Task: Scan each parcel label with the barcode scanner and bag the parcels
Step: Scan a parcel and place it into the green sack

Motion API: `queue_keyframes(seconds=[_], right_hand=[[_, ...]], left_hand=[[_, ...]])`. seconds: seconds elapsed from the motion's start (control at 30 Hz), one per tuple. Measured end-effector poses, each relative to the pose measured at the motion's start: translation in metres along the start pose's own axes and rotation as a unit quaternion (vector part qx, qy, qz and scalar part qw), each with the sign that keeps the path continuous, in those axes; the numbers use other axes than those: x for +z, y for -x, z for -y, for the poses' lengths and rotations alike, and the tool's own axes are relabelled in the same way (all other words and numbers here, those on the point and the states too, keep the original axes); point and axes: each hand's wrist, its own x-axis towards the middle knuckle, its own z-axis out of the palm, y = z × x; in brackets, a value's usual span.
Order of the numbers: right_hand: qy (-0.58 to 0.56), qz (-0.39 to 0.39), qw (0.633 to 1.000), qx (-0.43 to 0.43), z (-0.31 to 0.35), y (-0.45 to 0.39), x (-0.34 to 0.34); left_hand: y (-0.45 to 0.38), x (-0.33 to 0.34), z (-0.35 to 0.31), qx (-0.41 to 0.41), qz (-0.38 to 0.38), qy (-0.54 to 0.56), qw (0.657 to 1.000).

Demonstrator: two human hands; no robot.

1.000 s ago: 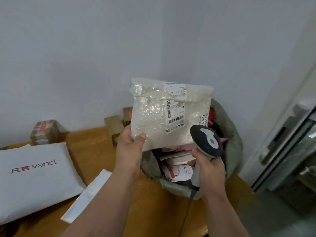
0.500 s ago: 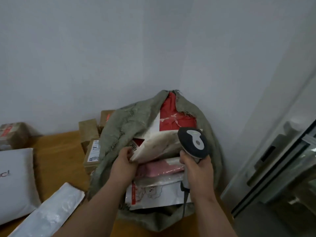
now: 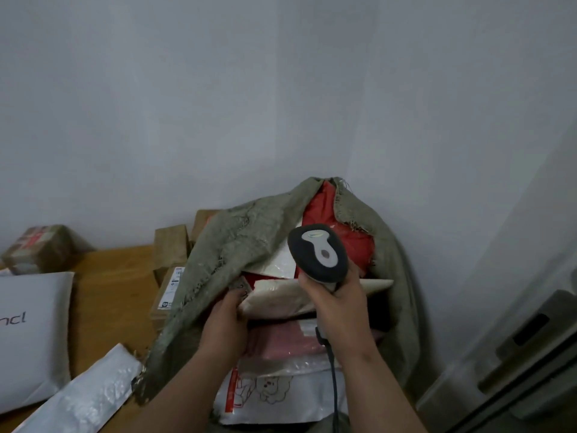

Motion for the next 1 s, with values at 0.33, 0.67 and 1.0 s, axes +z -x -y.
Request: queue_keyframes(seconds=[0.33,0.67,1.0], right_hand=[[0.039,0.019,0.997,0.059,-0.027,-0.011,0.025],[0.023,-0.007,0.997,0.066,-0.017,-0.014,0.025],[0.026,-0.001,0.995,0.096,-0.011,0.006,0.030]], left_hand=[[0.005,-0.022,-0.035,0.247,-0.138,-0.175,0.943],[-0.028,-0.026,-0.042,0.192,-0.042,-0.326,0.925],[-0.013,-0.033,-0.018,0.081,0.053,-0.347,0.933]])
